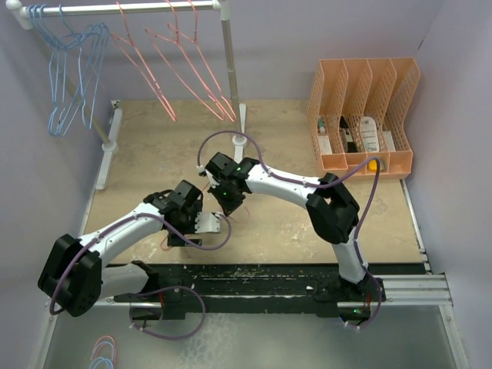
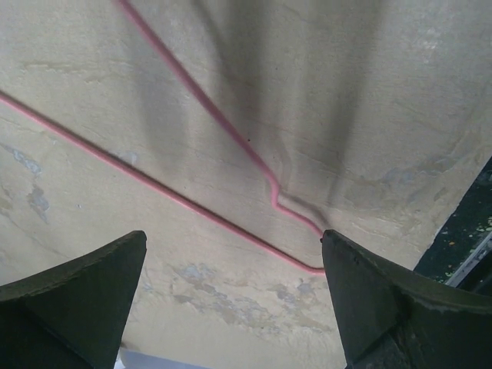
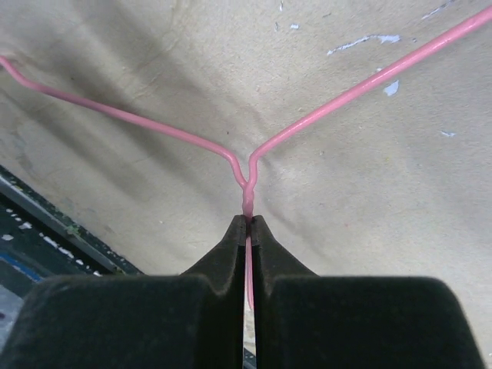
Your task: Organize the hangers
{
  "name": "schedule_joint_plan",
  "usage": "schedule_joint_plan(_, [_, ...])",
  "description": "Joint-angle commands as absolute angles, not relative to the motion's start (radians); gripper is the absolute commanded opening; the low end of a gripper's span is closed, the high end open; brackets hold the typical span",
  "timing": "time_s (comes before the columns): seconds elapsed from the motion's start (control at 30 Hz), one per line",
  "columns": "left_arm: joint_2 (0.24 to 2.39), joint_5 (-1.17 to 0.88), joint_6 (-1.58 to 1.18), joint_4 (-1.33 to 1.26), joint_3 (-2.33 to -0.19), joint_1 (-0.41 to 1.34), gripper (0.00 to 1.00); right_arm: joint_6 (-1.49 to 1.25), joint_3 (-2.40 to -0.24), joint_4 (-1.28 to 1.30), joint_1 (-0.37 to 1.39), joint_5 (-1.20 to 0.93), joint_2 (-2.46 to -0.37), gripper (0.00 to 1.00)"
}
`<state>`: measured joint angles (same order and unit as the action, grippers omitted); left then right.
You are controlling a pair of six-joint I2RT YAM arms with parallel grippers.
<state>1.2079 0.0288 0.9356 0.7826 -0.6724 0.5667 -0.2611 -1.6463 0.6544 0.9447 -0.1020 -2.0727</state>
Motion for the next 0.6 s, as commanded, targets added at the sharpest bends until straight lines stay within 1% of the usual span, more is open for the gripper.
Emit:
schedule_joint_plan(0.0, [1.202,-0.071,0.958,0.775,-0.688,0.560,0.98,-0.273,-1.696,0.663,0.935,-0.153,-1.997,0.00])
schedule_joint_plan(0.17, [1.235,-0.123,0.943,0.773,-0.700,0.560,0.97,-0.280,-1.708,0.653,0.932,-0.173,-1.992,0.00])
schedule_joint_plan(0.23, [1.266,-0.133,0.931,0.761,-0.697,0.560,0.92,-0.280,-1.715,0.652,0.930,-0.174,-1.992,0.00])
schedule_joint_plan(0.37, [1.344,-0.124,0.896,0.712,-0.705,0.560,0.78,-0.283,-1.730,0.651,0.927,-0.179,-1.989,0.00])
schedule_joint_plan(0.4, [1.360,-0.120,0.887,0.702,-0.704,0.560,0.76,-0.284,-1.734,0.652,0.924,-0.181,-1.986,0.00])
schedule_joint_plan(0.5, [1.390,-0.119,0.858,0.670,-0.695,0.560,0.76,-0.288,-1.730,0.645,0.916,-0.197,-1.983,0.00])
schedule_joint_plan(0.57, [1.395,-0.113,0.846,0.656,-0.690,0.561,0.80,-0.288,-1.713,0.644,0.906,-0.199,-1.983,0.00])
